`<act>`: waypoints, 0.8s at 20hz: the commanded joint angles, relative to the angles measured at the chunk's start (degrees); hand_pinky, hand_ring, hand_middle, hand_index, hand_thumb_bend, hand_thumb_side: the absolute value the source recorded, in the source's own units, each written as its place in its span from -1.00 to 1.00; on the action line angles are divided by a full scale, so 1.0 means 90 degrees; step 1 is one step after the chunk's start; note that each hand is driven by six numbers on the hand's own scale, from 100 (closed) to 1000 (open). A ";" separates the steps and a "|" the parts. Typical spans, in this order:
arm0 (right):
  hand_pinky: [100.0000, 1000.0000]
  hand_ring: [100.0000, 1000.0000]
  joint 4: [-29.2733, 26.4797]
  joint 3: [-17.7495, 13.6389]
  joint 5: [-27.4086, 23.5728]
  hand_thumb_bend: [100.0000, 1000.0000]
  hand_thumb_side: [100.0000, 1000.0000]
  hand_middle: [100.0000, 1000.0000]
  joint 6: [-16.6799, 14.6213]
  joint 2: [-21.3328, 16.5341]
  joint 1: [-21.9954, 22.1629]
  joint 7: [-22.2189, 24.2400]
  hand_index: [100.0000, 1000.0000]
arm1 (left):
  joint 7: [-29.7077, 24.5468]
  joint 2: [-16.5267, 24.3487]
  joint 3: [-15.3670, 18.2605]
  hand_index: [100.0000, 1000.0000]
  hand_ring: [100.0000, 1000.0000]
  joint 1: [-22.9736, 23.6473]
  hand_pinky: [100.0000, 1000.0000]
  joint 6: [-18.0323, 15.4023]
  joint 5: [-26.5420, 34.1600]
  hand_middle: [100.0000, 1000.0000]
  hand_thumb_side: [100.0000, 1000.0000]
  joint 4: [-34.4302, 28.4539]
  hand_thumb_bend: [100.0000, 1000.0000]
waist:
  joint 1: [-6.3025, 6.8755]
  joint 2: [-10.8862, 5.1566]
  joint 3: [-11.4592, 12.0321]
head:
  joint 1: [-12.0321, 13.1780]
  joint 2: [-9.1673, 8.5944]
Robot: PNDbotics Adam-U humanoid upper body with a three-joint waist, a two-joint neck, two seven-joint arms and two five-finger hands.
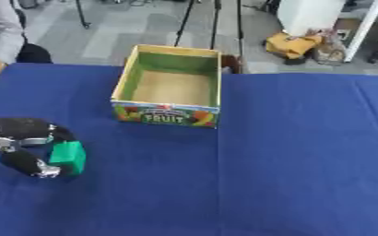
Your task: Pick up objects on the table and place them in the box.
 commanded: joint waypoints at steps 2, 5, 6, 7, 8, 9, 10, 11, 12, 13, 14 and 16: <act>0.66 0.78 -0.0129 -0.0033 -0.0033 -1.00 1.00 -0.01 0.0017 -0.0042 -0.0076 -0.0047 0.64 | -0.0422 0.0118 -0.0052 0.61 0.39 0.0015 0.46 -0.0564 -0.0080 0.11 0.58 -0.0010 -0.66 | 0.0007 -0.0088 -0.0004 | -0.0018 0.0005; 0.66 0.78 -0.0129 -0.0044 -0.0032 -1.00 1.00 -0.01 0.0027 -0.0043 -0.0073 -0.0075 0.64 | -0.0358 0.0113 -0.0062 0.51 0.32 0.0018 0.41 -0.0568 -0.0088 0.02 0.52 0.0008 -0.69 | 0.0000 -0.0083 -0.0007 | -0.0015 0.0006; 0.66 0.78 -0.0129 -0.0047 -0.0031 -1.00 1.00 -0.01 0.0030 -0.0044 -0.0072 -0.0086 0.64 | -0.0352 0.0110 -0.0063 0.46 0.29 0.0020 0.38 -0.0570 -0.0079 -0.02 0.50 0.0019 -0.72 | -0.0001 -0.0083 -0.0008 | -0.0015 0.0012; 0.66 0.78 -0.0129 -0.0049 -0.0028 -1.00 1.00 -0.01 0.0034 -0.0046 -0.0070 -0.0095 0.64 | -0.0345 0.0109 -0.0058 0.44 0.28 0.0019 0.37 -0.0569 -0.0064 -0.02 0.49 0.0026 -0.74 | -0.0001 -0.0082 -0.0008 | -0.0015 0.0016; 0.66 0.78 -0.0129 -0.0051 -0.0024 -1.00 1.00 -0.01 0.0038 -0.0047 -0.0067 -0.0104 0.64 | -0.0337 0.0111 -0.0051 0.40 0.26 0.0017 0.35 -0.0564 -0.0046 -0.05 0.44 0.0030 -0.79 | -0.0002 -0.0082 -0.0007 | -0.0015 0.0017; 0.66 0.78 -0.0129 -0.0054 -0.0021 -1.00 1.00 -0.01 0.0042 -0.0049 -0.0065 -0.0113 0.64 | -0.0322 0.0114 -0.0039 0.38 0.23 0.0012 0.33 -0.0554 -0.0024 -0.07 0.39 0.0030 -0.84 | -0.0003 -0.0081 -0.0006 | -0.0015 0.0016; 0.66 0.78 -0.0129 -0.0055 -0.0018 -1.00 1.00 -0.01 0.0046 -0.0049 -0.0063 -0.0120 0.64 | -0.0304 0.0119 -0.0026 0.35 0.19 0.0007 0.31 -0.0539 0.0001 -0.11 0.35 0.0027 -0.90 | -0.0003 -0.0081 -0.0005 | -0.0015 0.0017; 0.66 0.78 -0.0129 -0.0055 -0.0016 -1.00 1.00 -0.01 0.0050 -0.0050 -0.0062 -0.0127 0.64 | -0.0285 0.0128 -0.0014 0.34 0.18 0.0000 0.30 -0.0522 0.0027 -0.12 0.33 0.0022 -0.91 | -0.0002 -0.0082 -0.0003 | -0.0015 0.0017; 0.66 0.78 -0.0129 -0.0054 -0.0015 -1.00 1.00 -0.01 0.0052 -0.0050 -0.0062 -0.0133 0.64 | -0.0265 0.0137 -0.0004 0.31 0.15 -0.0008 0.28 -0.0506 0.0053 -0.14 0.30 0.0015 -0.99 | -0.0001 -0.0084 -0.0002 | -0.0015 0.0016; 0.66 0.78 -0.0129 -0.0053 -0.0014 -1.00 1.00 -0.01 0.0055 -0.0049 -0.0060 -0.0138 0.64 | -0.0238 0.0148 0.0011 0.30 0.14 -0.0020 0.27 -0.0485 0.0081 -0.16 0.27 0.0006 -1.00 | 0.0001 -0.0086 -0.0002 | -0.0016 0.0013; 0.66 0.78 -0.0129 -0.0052 -0.0013 -1.00 1.00 -0.01 0.0058 -0.0050 -0.0059 -0.0142 0.64 | -0.0215 0.0160 0.0021 0.29 0.13 -0.0029 0.27 -0.0464 0.0104 -0.16 0.24 -0.0002 -1.00 | 0.0002 -0.0088 -0.0001 | -0.0017 0.0009; 0.67 0.78 -0.0129 -0.0052 -0.0007 -1.00 1.00 -0.01 0.0064 -0.0054 -0.0054 -0.0149 0.64 | -0.0187 0.0186 0.0040 0.30 0.14 -0.0039 0.26 -0.0428 0.0139 -0.16 0.16 -0.0018 -1.00 | 0.0005 -0.0093 0.0000 | -0.0018 0.0003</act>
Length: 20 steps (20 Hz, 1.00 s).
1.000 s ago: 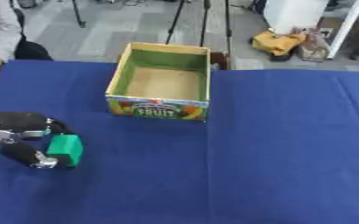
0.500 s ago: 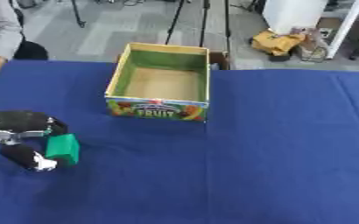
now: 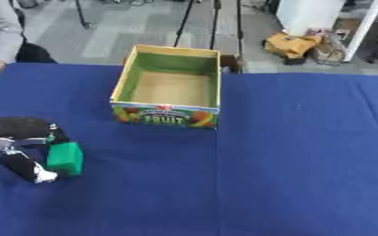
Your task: Pick up objects on the table and place them in the box.
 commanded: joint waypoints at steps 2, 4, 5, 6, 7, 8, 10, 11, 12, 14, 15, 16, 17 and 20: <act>0.67 0.78 -0.0129 -0.0046 -0.0004 -1.00 1.00 -0.01 0.0010 -0.0055 -0.0050 -0.0042 0.64 | -0.0248 0.0212 0.0076 0.30 0.13 -0.0059 0.26 -0.0262 0.0056 -0.16 0.10 -0.0055 -1.00 | 0.0018 -0.0102 0.0005 | -0.0018 -0.0010; 0.66 0.78 -0.0129 -0.0042 -0.0005 -1.00 1.00 -0.01 0.0014 -0.0054 -0.0047 -0.0045 0.64 | -0.0167 0.0236 0.0110 0.30 0.13 -0.0075 0.25 -0.0217 0.0091 -0.16 0.07 -0.0100 -1.00 | 0.0023 -0.0106 0.0006 | -0.0020 -0.0028; 0.66 0.78 -0.0129 -0.0043 -0.0005 -1.00 1.00 -0.01 0.0015 -0.0055 -0.0046 -0.0048 0.64 | -0.0127 0.0244 0.0127 0.29 0.12 -0.0084 0.25 -0.0197 0.0117 -0.17 0.07 -0.0126 -1.00 | 0.0025 -0.0109 0.0005 | -0.0019 -0.0033; 0.67 0.78 -0.0129 -0.0044 -0.0004 -1.00 1.00 -0.01 0.0016 -0.0057 -0.0045 -0.0053 0.64 | -0.0101 0.0251 0.0138 0.28 0.11 -0.0089 0.24 -0.0180 0.0147 -0.18 0.07 -0.0149 -1.00 | 0.0027 -0.0111 0.0005 | -0.0017 -0.0037; 0.67 0.78 -0.0129 -0.0046 -0.0003 -1.00 1.00 -0.01 0.0019 -0.0058 -0.0042 -0.0057 0.64 | -0.0079 0.0259 0.0153 0.27 0.10 -0.0099 0.23 -0.0158 0.0184 -0.18 0.06 -0.0172 -1.00 | 0.0029 -0.0113 0.0006 | -0.0015 -0.0039; 0.67 0.78 -0.0129 -0.0047 -0.0001 -1.00 1.00 -0.01 0.0022 -0.0059 -0.0040 -0.0061 0.64 | -0.0059 0.0268 0.0167 0.26 0.10 -0.0106 0.23 -0.0131 0.0219 -0.19 0.05 -0.0196 -1.00 | 0.0032 -0.0114 0.0008 | -0.0015 -0.0044; 0.67 0.79 -0.0129 -0.0049 0.0001 -1.00 1.00 -0.02 0.0027 -0.0062 -0.0036 -0.0071 0.64 | -0.0033 0.0292 0.0186 0.25 0.09 -0.0113 0.22 -0.0083 0.0286 -0.20 0.06 -0.0243 -1.00 | 0.0035 -0.0118 0.0011 | -0.0022 -0.0049; 0.67 0.79 -0.0129 -0.0049 0.0002 -1.00 1.00 -0.02 0.0030 -0.0065 -0.0035 -0.0075 0.64 | -0.0031 0.0309 0.0193 0.25 0.08 -0.0117 0.22 -0.0066 0.0327 -0.21 0.06 -0.0265 -1.00 | 0.0039 -0.0119 0.0013 | -0.0025 -0.0051; 0.67 0.79 -0.0129 -0.0049 0.0004 -1.00 1.00 -0.02 0.0032 -0.0066 -0.0033 -0.0078 0.64 | -0.0034 0.0326 0.0202 0.24 0.07 -0.0122 0.22 -0.0052 0.0369 -0.21 0.07 -0.0287 -1.00 | 0.0042 -0.0121 0.0015 | -0.0026 -0.0052; 0.67 0.79 -0.0129 -0.0048 0.0007 -1.00 1.00 -0.02 0.0034 -0.0071 -0.0029 -0.0081 0.64 | -0.0054 0.0347 0.0233 0.24 0.06 -0.0141 0.21 -0.0025 0.0492 -0.22 0.07 -0.0333 -1.00 | 0.0051 -0.0123 0.0020 | -0.0033 -0.0056; 0.67 0.79 -0.0129 -0.0049 0.0008 -1.00 1.00 -0.02 0.0035 -0.0074 -0.0028 -0.0084 0.64 | -0.0073 0.0355 0.0252 0.24 0.06 -0.0157 0.21 -0.0012 0.0570 -0.22 0.07 -0.0357 -1.00 | 0.0055 -0.0125 0.0023 | -0.0041 -0.0056; 0.67 0.79 -0.0129 -0.0048 0.0009 -1.00 1.00 -0.02 0.0035 -0.0078 -0.0028 -0.0086 0.64 | -0.0098 0.0365 0.0271 0.23 0.06 -0.0173 0.21 0.0003 0.0649 -0.22 0.07 -0.0384 -1.00 | 0.0060 -0.0127 0.0026 | -0.0047 -0.0055; 0.67 0.79 -0.0129 -0.0048 0.0010 -1.00 1.00 -0.02 0.0036 -0.0082 -0.0027 -0.0088 0.64 | -0.0122 0.0376 0.0292 0.23 0.05 -0.0192 0.21 0.0016 0.0734 -0.22 0.05 -0.0416 -1.00 | 0.0064 -0.0128 0.0027 | -0.0051 -0.0057; 0.67 0.79 -0.0129 -0.0049 0.0011 -1.00 1.00 -0.02 0.0036 -0.0095 -0.0026 -0.0097 0.64 | -0.0188 0.0424 0.0354 0.22 0.04 -0.0243 0.20 0.0064 0.0988 -0.23 0.00 -0.0528 -1.00 | 0.0078 -0.0127 0.0028 | -0.0059 -0.0059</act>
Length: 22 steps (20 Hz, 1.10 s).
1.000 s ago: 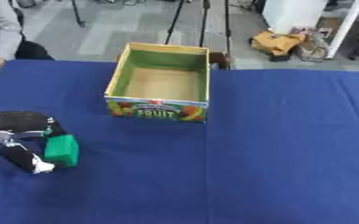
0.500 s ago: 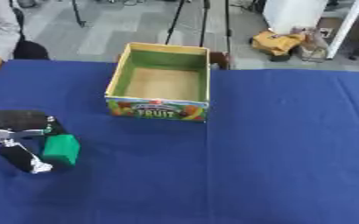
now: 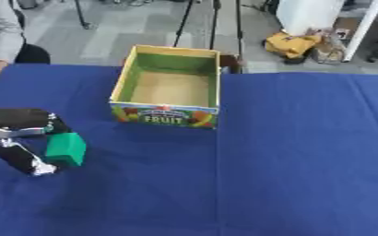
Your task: Pick up objects on the table and place them in the box.
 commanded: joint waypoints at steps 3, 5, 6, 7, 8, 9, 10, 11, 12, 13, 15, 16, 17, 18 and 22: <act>0.67 0.79 -0.0129 -0.0050 0.0009 -1.00 1.00 -0.02 0.0005 -0.0109 -0.0055 -0.0040 0.64 | -0.0176 0.0396 0.0223 0.20 0.03 -0.0176 0.20 0.0023 0.0442 -0.24 -0.10 -0.0274 -1.00 | 0.0055 -0.0129 0.0015 | -0.0015 -0.0061; 0.67 0.79 -0.0129 -0.0047 0.0010 -1.00 1.00 -0.02 0.0008 -0.0118 -0.0055 -0.0043 0.64 | -0.0207 0.0423 0.0268 0.20 0.03 -0.0225 0.20 0.0068 0.0599 -0.25 -0.14 -0.0347 -1.00 | 0.0071 -0.0134 0.0018 | -0.0016 -0.0071; 0.67 0.79 -0.0129 -0.0046 0.0011 -1.00 1.00 -0.02 0.0008 -0.0123 -0.0055 -0.0044 0.64 | -0.0226 0.0438 0.0284 0.20 0.02 -0.0251 0.20 0.0091 0.0688 -0.25 -0.14 -0.0383 -1.00 | 0.0079 -0.0136 0.0019 | -0.0013 -0.0077; 0.67 0.79 -0.0129 -0.0045 0.0011 -1.00 1.00 -0.02 0.0009 -0.0128 -0.0054 -0.0046 0.64 | -0.0248 0.0450 0.0298 0.19 0.02 -0.0276 0.19 0.0112 0.0775 -0.26 -0.15 -0.0419 -1.00 | 0.0088 -0.0140 0.0019 | -0.0010 -0.0085; 0.67 0.79 -0.0129 -0.0044 0.0013 -1.00 1.00 -0.02 0.0010 -0.0134 -0.0055 -0.0047 0.64 | -0.0273 0.0463 0.0315 0.18 0.02 -0.0307 0.19 0.0136 0.0871 -0.26 -0.15 -0.0457 -1.00 | 0.0096 -0.0144 0.0019 | -0.0008 -0.0093; 0.67 0.79 -0.0129 -0.0043 0.0014 -1.00 1.00 -0.02 0.0011 -0.0139 -0.0056 -0.0049 0.64 | -0.0293 0.0475 0.0336 0.18 0.01 -0.0344 0.19 0.0162 0.0974 -0.26 -0.17 -0.0494 -1.00 | 0.0105 -0.0149 0.0018 | -0.0006 -0.0098; 0.67 0.79 -0.0129 -0.0040 0.0014 -1.00 1.00 -0.02 0.0012 -0.0146 -0.0056 -0.0050 0.64 | -0.0317 0.0496 0.0358 0.18 0.00 -0.0394 0.18 0.0194 0.1074 -0.27 -0.19 -0.0529 -1.00 | 0.0114 -0.0155 0.0016 | -0.0003 -0.0099; 0.67 0.79 -0.0129 -0.0037 0.0015 -1.00 1.00 -0.02 0.0014 -0.0153 -0.0055 -0.0052 0.63 | -0.0337 0.0522 0.0378 0.17 0.00 -0.0451 0.18 0.0227 0.1161 -0.27 -0.22 -0.0561 -1.00 | 0.0126 -0.0164 0.0014 | 0.0003 -0.0095; 0.67 0.79 -0.0129 -0.0034 0.0016 -1.00 1.00 -0.02 0.0014 -0.0162 -0.0055 -0.0053 0.63 | -0.0346 0.0546 0.0394 0.17 0.00 -0.0511 0.18 0.0259 0.1234 -0.27 -0.24 -0.0594 -1.00 | 0.0139 -0.0170 0.0012 | 0.0013 -0.0097; 0.67 0.79 -0.0129 -0.0031 0.0017 -1.00 1.00 -0.02 0.0014 -0.0171 -0.0056 -0.0054 0.63 | -0.0351 0.0566 0.0405 0.17 -0.01 -0.0569 0.18 0.0288 0.1300 -0.27 -0.25 -0.0625 -1.00 | 0.0151 -0.0175 0.0008 | 0.0023 -0.0101; 0.67 0.78 -0.0129 -0.0020 0.0017 -1.00 1.00 -0.01 0.0013 -0.0190 -0.0059 -0.0052 0.63 | -0.0361 0.0594 0.0411 0.17 -0.01 -0.0685 0.18 0.0341 0.1407 -0.27 -0.28 -0.0667 -1.00 | 0.0178 -0.0185 -0.0003 | 0.0046 -0.0110; 0.67 0.78 -0.0129 -0.0015 0.0016 -1.00 1.00 -0.01 0.0011 -0.0201 -0.0065 -0.0052 0.63 | -0.0361 0.0605 0.0410 0.17 -0.01 -0.0755 0.18 0.0366 0.1441 -0.27 -0.29 -0.0672 -1.00 | 0.0195 -0.0188 -0.0014 | 0.0071 -0.0114; 0.67 0.78 -0.0129 -0.0008 0.0015 -1.00 1.00 -0.01 0.0009 -0.0212 -0.0071 -0.0051 0.63 | -0.0359 0.0610 0.0409 0.17 -0.01 -0.0824 0.17 0.0388 0.1467 -0.28 -0.31 -0.0665 -1.00 | 0.0211 -0.0191 -0.0026 | 0.0098 -0.0119; 0.67 0.78 -0.0129 -0.0001 0.0013 -1.00 1.00 -0.01 0.0005 -0.0224 -0.0077 -0.0049 0.63 | -0.0354 0.0612 0.0406 0.17 -0.01 -0.0897 0.17 0.0407 0.1485 -0.28 -0.32 -0.0648 -1.00 | 0.0227 -0.0193 -0.0037 | 0.0126 -0.0124; 0.67 0.78 -0.0129 0.0029 0.0001 -1.00 1.00 -0.01 -0.0017 -0.0259 -0.0115 -0.0038 0.63 | -0.0278 0.0583 0.0389 0.16 -0.02 -0.1207 0.17 0.0450 0.1459 -0.30 -0.36 -0.0518 -1.00 | 0.0301 -0.0180 -0.0112 | 0.0259 -0.0156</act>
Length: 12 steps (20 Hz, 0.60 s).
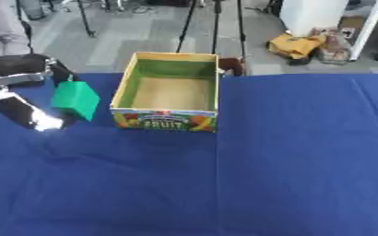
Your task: Pick up objects on the table and place them in the box.
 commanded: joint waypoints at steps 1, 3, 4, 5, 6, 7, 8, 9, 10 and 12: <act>0.67 0.78 -0.0129 0.0025 -0.0005 -1.00 1.00 -0.01 -0.0033 -0.0172 -0.0117 0.0000 0.63 | 0.0055 0.0230 0.0105 0.16 -0.02 -0.0295 0.16 0.0028 0.0021 -0.30 -0.38 0.0085 -1.00 | 0.0042 -0.0131 -0.0050 | 0.0126 -0.0105; 0.67 0.78 -0.0129 0.0018 0.0017 -1.00 1.00 -0.01 -0.0032 -0.0182 -0.0139 0.0000 0.63 | 0.0125 0.0186 0.0107 0.15 -0.03 -0.0430 0.16 0.0045 -0.0048 -0.30 -0.40 0.0213 -1.00 | 0.0074 -0.0111 -0.0104 | 0.0208 -0.0129; 0.67 0.78 -0.0129 0.0022 0.0024 -1.00 1.00 -0.01 -0.0036 -0.0184 -0.0156 -0.0006 0.63 | 0.0161 0.0163 0.0112 0.15 -0.03 -0.0491 0.16 0.0052 -0.0085 -0.31 -0.41 0.0280 -1.00 | 0.0091 -0.0089 -0.0134 | 0.0256 -0.0151; 0.67 0.78 -0.0129 0.0029 0.0017 -1.00 1.00 -0.01 -0.0042 -0.0187 -0.0170 -0.0008 0.63 | 0.0202 0.0142 0.0120 0.14 -0.03 -0.0551 0.15 0.0059 -0.0122 -0.31 -0.42 0.0349 -1.00 | 0.0106 -0.0067 -0.0164 | 0.0301 -0.0170; 0.67 0.78 -0.0129 0.0032 0.0008 -1.00 1.00 -0.01 -0.0049 -0.0190 -0.0185 -0.0008 0.63 | 0.0245 0.0122 0.0130 0.14 -0.04 -0.0609 0.15 0.0068 -0.0154 -0.31 -0.42 0.0420 -1.00 | 0.0121 -0.0043 -0.0196 | 0.0351 -0.0192; 0.67 0.78 -0.0129 0.0033 0.0000 -1.00 1.00 -0.01 -0.0055 -0.0193 -0.0200 -0.0005 0.63 | 0.0286 0.0104 0.0140 0.14 -0.04 -0.0666 0.15 0.0074 -0.0179 -0.32 -0.43 0.0491 -1.00 | 0.0134 -0.0018 -0.0225 | 0.0401 -0.0216; 0.67 0.79 -0.0129 0.0033 -0.0007 -1.00 1.00 -0.01 -0.0061 -0.0196 -0.0218 -0.0002 0.63 | 0.0331 0.0088 0.0154 0.14 -0.04 -0.0727 0.15 0.0077 -0.0198 -0.32 -0.44 0.0561 -1.00 | 0.0148 0.0009 -0.0253 | 0.0451 -0.0241; 0.67 0.79 -0.0129 0.0035 -0.0014 -1.00 1.00 -0.01 -0.0067 -0.0199 -0.0235 0.0003 0.63 | 0.0376 0.0076 0.0163 0.14 -0.04 -0.0787 0.15 0.0076 -0.0219 -0.32 -0.44 0.0629 -1.00 | 0.0161 0.0035 -0.0278 | 0.0495 -0.0266; 0.67 0.79 -0.0129 0.0039 -0.0020 -1.00 1.00 -0.02 -0.0075 -0.0201 -0.0255 0.0011 0.63 | 0.0424 0.0066 0.0173 0.14 -0.04 -0.0853 0.15 0.0069 -0.0241 -0.32 -0.45 0.0695 -1.00 | 0.0175 0.0070 -0.0304 | 0.0544 -0.0301; 0.67 0.79 -0.0129 0.0046 -0.0031 -1.00 1.00 -0.02 -0.0088 -0.0207 -0.0290 0.0030 0.64 | 0.0528 0.0044 0.0188 0.13 -0.05 -0.0976 0.15 0.0042 -0.0282 -0.33 -0.45 0.0824 -1.00 | 0.0201 0.0140 -0.0353 | 0.0618 -0.0368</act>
